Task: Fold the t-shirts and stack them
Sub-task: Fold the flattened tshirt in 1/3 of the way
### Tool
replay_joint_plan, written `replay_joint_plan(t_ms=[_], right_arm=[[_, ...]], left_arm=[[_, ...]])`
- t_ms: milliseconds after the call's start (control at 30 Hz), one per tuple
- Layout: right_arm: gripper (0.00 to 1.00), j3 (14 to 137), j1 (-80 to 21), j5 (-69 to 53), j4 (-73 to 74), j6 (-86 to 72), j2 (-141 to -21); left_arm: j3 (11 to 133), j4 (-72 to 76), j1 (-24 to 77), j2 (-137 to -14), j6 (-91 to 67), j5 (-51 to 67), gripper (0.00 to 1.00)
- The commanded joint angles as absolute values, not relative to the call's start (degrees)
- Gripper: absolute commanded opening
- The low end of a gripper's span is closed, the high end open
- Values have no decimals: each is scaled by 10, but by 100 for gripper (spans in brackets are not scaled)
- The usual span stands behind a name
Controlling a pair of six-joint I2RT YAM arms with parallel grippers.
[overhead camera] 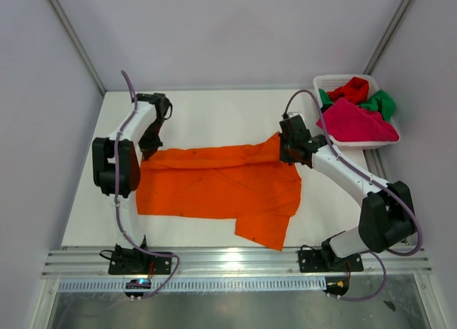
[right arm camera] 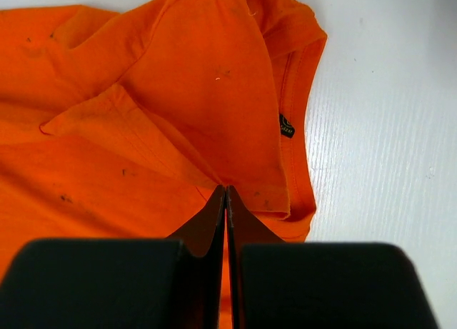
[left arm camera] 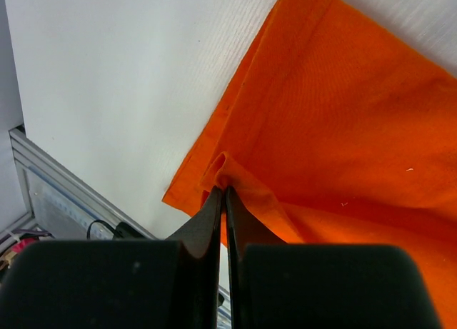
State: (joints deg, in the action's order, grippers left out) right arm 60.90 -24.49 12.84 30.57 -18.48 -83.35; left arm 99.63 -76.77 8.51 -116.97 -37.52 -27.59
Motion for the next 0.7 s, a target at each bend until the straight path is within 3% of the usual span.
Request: replay_joint_plan(t_ms=[0, 667], right_arm=[[3, 606, -251, 133, 305, -201, -806], [3, 617, -258, 142, 316, -204, -812]], left_arm=[[995, -821, 85, -1140, -382, -283, 0], [925, -822, 85, -1109, -374, -290, 0]])
